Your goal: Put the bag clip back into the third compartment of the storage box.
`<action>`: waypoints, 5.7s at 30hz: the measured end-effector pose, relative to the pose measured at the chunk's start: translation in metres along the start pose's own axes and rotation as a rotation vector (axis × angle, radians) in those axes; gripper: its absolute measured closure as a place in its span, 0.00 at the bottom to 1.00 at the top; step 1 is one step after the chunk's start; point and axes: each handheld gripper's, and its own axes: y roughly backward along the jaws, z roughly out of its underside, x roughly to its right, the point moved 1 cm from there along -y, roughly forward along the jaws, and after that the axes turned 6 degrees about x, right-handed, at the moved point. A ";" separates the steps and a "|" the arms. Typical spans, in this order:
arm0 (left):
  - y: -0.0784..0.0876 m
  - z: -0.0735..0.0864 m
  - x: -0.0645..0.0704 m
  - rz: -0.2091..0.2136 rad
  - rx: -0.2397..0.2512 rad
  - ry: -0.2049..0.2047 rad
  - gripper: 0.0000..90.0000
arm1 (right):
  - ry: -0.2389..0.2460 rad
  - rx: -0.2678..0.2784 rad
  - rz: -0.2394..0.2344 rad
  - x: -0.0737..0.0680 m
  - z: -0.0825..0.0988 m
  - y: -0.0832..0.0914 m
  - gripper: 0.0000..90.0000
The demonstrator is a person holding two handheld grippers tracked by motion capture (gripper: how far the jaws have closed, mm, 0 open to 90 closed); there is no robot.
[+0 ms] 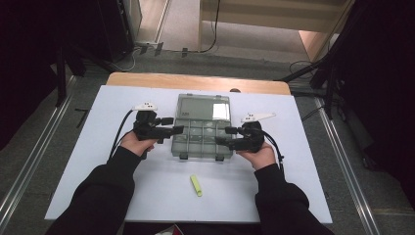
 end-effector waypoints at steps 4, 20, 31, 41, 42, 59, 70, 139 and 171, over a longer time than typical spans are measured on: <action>0.007 0.006 0.005 0.014 -0.013 -0.007 0.35 | 0.007 -0.007 0.011 -0.004 0.003 0.004 0.32; 0.027 0.032 0.018 0.039 -0.054 -0.026 0.35 | -0.005 -0.049 -0.025 -0.018 0.017 0.016 0.33; 0.042 0.045 0.020 0.031 -0.058 -0.035 0.35 | -0.030 -0.049 -0.036 -0.024 0.023 0.023 0.35; 0.054 0.055 0.026 0.020 -0.073 -0.066 0.35 | -0.014 -0.067 -0.055 -0.035 0.031 0.029 0.35; 0.055 0.056 0.027 0.019 -0.073 -0.067 0.35 | -0.009 -0.069 -0.057 -0.036 0.032 0.029 0.35; 0.068 0.068 0.031 0.004 -0.079 -0.069 0.35 | 0.006 -0.115 -0.092 -0.049 0.047 0.029 0.35; 0.077 0.075 0.033 -0.005 -0.080 -0.072 0.34 | 0.032 -0.153 -0.102 -0.055 0.044 0.017 0.35; 0.080 0.088 0.037 -0.007 -0.115 -0.090 0.33 | 0.163 -0.393 -0.073 -0.111 0.059 -0.056 0.40; 0.081 0.084 0.037 0.009 -0.101 -0.088 0.33 | 0.111 -0.407 0.006 -0.114 0.054 -0.053 0.88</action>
